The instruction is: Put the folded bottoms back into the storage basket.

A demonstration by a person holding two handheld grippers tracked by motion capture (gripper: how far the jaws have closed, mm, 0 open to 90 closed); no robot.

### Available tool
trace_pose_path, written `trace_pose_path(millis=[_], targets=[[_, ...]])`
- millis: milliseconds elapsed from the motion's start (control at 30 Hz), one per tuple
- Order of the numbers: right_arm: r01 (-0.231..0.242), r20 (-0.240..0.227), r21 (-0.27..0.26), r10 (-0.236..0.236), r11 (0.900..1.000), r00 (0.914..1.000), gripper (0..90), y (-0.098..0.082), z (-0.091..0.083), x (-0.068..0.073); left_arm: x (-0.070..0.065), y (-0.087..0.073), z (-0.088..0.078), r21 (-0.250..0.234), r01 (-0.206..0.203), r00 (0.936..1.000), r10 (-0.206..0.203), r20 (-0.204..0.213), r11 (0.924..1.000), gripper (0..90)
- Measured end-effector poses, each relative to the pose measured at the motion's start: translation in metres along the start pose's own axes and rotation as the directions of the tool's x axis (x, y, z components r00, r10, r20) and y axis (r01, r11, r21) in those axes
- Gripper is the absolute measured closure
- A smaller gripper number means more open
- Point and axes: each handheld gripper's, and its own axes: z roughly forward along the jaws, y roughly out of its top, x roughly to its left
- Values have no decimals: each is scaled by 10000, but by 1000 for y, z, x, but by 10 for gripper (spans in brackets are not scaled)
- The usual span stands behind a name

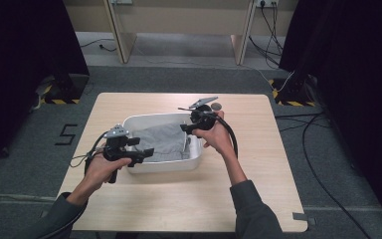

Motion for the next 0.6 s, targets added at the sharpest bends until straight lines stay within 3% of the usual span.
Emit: trace_pose_path(millis=[600], targets=[[51,46,-271,-49,9996,10000,462,-18,-20,-4,-4,-5,0,-60,135,9997,-134,213,9999,198]])
